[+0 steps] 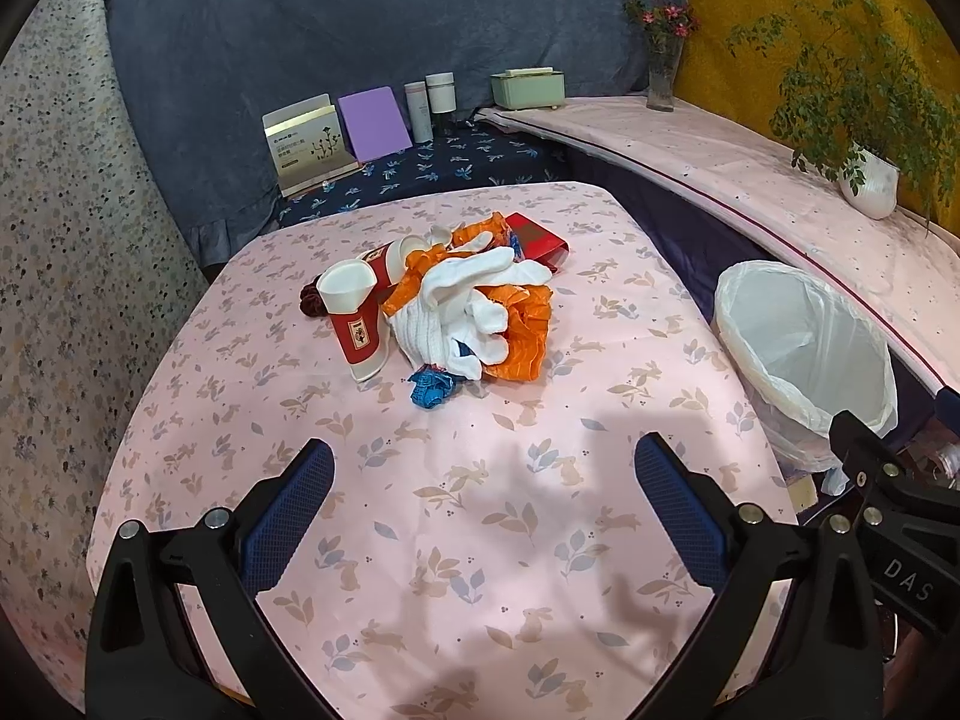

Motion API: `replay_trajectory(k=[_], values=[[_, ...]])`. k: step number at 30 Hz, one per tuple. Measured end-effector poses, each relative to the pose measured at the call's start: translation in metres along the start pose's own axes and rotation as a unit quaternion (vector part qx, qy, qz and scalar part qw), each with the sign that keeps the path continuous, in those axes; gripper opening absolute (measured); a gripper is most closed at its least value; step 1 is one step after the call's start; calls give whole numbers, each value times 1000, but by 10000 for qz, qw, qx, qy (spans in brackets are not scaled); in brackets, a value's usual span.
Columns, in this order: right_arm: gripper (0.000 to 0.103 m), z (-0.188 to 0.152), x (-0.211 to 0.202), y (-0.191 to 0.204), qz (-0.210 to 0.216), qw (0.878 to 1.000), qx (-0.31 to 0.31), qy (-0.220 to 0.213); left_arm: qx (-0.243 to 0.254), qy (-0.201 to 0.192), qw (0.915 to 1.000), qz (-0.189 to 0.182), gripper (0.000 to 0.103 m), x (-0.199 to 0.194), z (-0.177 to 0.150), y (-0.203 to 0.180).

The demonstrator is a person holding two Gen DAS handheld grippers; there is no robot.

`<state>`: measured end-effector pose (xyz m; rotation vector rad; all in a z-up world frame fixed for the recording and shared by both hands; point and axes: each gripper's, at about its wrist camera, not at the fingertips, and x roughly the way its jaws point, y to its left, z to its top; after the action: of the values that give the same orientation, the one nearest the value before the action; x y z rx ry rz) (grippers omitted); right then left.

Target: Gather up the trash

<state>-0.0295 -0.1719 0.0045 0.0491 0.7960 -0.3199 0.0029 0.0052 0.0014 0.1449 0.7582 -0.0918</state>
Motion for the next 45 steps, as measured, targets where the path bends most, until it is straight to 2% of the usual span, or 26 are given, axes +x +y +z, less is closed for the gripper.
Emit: replay_trajectory(k=[45], values=[[96,-1,1,2,0,10000,-17,-6,-27,8,10000,-1,96,-3,-3,-8]])
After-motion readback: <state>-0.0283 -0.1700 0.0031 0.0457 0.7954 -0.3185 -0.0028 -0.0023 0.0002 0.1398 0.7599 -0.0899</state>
